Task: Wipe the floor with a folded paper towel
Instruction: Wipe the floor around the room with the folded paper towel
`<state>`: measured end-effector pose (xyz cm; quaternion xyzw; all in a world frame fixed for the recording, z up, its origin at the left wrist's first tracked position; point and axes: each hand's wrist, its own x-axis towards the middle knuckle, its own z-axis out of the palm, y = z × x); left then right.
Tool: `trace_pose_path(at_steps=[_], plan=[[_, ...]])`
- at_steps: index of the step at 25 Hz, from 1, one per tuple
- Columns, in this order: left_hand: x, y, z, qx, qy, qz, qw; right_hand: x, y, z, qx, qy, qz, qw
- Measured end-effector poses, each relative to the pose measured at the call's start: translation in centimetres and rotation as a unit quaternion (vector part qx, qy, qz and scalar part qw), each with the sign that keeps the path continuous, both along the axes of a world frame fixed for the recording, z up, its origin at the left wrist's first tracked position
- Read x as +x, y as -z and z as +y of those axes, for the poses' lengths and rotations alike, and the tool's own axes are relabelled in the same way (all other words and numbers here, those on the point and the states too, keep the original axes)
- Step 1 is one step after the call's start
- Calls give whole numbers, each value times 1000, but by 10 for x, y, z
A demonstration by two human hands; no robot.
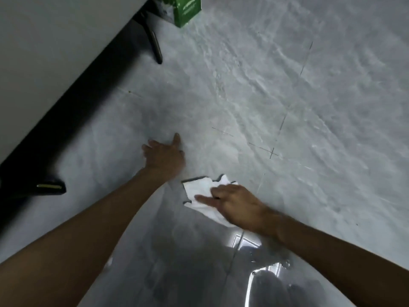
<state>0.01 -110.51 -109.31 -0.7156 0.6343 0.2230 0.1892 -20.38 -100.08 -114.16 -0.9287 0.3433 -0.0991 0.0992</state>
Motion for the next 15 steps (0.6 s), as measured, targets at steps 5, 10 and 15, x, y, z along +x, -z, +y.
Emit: trace_pose_path(at_steps=[5,10,15], plan=[[57,-18,35,-82,-52,204,974,-78,-19,-37,26,400,46,915],[101,-10,94,-187,-31,242,951,80,0,41,30,291,26,956],[123,3,127,-160,-124,217,955,56,5,37,-3,-36,71,997]])
